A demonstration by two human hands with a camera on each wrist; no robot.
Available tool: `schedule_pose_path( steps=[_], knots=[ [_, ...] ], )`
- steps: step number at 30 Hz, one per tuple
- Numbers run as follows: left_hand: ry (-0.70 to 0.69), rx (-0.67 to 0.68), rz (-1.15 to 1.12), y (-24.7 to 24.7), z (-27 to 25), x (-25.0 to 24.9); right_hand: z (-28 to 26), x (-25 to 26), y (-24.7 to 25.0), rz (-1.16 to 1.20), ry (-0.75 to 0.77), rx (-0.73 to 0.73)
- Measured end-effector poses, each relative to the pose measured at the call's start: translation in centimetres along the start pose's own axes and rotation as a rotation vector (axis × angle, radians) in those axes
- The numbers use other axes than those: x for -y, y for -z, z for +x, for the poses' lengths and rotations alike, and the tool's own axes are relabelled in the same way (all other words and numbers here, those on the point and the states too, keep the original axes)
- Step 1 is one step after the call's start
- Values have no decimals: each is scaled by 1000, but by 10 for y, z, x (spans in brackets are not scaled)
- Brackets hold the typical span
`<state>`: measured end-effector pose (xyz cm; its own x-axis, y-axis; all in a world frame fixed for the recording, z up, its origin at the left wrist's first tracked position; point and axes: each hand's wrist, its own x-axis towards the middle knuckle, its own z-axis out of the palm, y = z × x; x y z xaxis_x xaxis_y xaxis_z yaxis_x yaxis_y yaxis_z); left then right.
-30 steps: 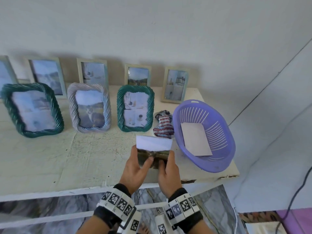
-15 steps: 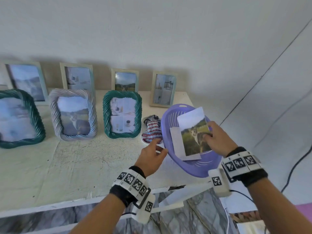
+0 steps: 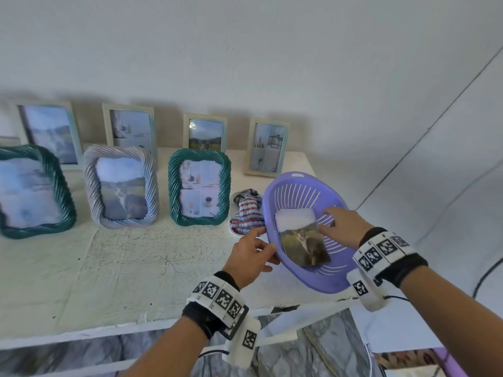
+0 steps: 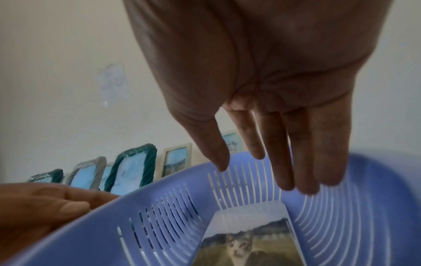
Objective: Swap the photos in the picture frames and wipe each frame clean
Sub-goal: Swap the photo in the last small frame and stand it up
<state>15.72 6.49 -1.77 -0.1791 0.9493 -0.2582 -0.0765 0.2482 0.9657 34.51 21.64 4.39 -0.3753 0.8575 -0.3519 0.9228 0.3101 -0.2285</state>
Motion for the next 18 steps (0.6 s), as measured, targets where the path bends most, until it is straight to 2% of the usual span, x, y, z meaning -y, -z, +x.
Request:
schedule_pose_path(
  steps=[3, 6, 7, 9, 12, 18],
  knots=[
    [27, 4, -86, -1, 3, 2, -23, -7, 4, 7, 30, -143],
    [15, -11, -97, -3, 5, 3, -45, -15, -8, -189, -40, -288],
    [11, -17, -99, -3, 6, 3, -49, -17, -15, -212, -78, -301],
    [7, -25, -104, -3, 7, 2, -52, -22, -30, -103, -124, -301],
    [2, -42, -81, -3, 15, -3, -43, -30, -39, 30, -104, -321],
    [9, -18, 0, -5, 49, -18, -11, -34, -29, 64, -97, -309]
  ],
)
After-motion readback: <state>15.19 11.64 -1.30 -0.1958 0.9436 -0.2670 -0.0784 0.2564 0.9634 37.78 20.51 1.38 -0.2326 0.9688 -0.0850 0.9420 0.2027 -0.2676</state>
